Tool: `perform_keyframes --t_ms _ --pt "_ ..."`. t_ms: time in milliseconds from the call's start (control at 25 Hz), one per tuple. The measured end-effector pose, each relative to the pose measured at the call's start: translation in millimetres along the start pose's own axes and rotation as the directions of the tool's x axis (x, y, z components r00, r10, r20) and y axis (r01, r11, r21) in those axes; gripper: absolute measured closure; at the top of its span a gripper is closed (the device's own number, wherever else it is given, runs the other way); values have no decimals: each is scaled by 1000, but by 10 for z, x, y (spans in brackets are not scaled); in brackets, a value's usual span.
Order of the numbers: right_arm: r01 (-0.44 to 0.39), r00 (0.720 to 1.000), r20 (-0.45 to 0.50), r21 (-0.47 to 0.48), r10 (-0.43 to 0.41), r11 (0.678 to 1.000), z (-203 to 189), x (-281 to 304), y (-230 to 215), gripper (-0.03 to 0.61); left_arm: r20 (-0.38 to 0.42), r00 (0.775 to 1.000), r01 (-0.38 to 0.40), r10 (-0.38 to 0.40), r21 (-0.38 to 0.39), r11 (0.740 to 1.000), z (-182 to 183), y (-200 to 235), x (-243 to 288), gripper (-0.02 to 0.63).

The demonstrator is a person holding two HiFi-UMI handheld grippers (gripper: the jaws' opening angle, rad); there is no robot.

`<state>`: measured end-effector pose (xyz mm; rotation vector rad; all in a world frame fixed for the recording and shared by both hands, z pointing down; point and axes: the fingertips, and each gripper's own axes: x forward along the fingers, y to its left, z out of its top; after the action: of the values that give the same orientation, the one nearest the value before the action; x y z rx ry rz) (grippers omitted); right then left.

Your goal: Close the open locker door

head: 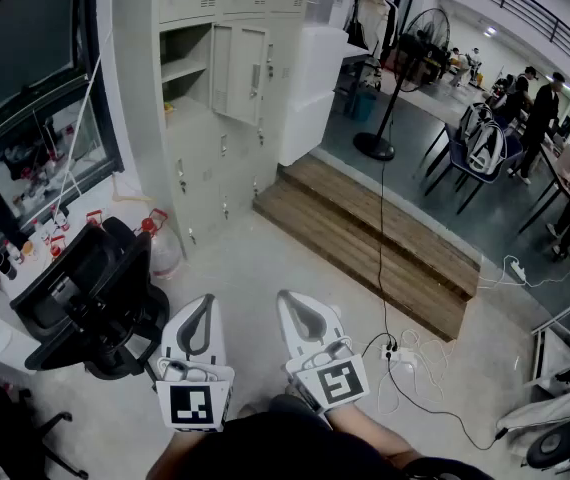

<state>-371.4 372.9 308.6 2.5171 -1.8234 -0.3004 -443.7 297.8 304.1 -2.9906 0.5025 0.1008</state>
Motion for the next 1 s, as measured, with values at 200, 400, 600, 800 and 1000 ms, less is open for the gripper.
perform_keyframes --t_ms 200,400,600,800,1000 --pt "29 999 15 -13 -28 1000 10 21 46 561 -1 1000 20 -20 -7 1000 -47 53 16 614" --pt "60 998 -25 19 -59 998 -162 32 -153 561 -21 999 36 -36 4 999 -122 34 219 614" --pt "66 998 -22 68 -64 996 -341 290 -463 560 -47 998 45 -44 9 999 -265 49 586 614" --pt "24 1000 -17 110 -22 994 -460 791 -798 558 -41 999 37 -36 13 999 -321 194 1161 614" --pt "-26 999 -16 120 28 992 -505 1313 -1253 485 -49 999 5 -4 6 1000 -383 315 1787 614"
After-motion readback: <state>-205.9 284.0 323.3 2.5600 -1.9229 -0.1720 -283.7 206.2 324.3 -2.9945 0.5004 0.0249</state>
